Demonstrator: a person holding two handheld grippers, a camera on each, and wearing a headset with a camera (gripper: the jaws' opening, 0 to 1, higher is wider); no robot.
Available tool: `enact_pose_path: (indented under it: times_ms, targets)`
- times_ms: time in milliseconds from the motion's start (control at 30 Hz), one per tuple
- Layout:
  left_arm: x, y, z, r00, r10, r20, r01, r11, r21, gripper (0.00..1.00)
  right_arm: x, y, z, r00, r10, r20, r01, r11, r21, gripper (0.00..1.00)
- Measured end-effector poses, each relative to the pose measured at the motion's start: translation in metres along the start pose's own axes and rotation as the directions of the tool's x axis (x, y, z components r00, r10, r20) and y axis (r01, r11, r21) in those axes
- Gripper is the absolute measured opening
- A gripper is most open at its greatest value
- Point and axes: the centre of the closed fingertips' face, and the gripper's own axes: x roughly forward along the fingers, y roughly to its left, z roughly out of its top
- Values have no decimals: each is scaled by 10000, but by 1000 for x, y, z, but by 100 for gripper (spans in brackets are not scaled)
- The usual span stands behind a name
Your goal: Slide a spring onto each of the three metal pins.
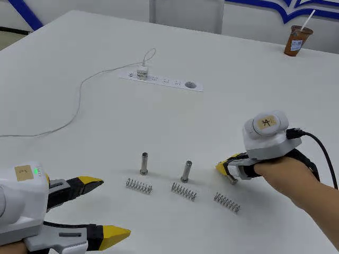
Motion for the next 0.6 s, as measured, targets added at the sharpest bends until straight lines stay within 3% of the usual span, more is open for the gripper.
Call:
enact_pose_path:
  times_ms: [600]
  targets:
    - [0,2,-1,10000,17,-6,-17,10000,-42,71,4,0,-2,9997,-19,-256,30,9991,418,10]
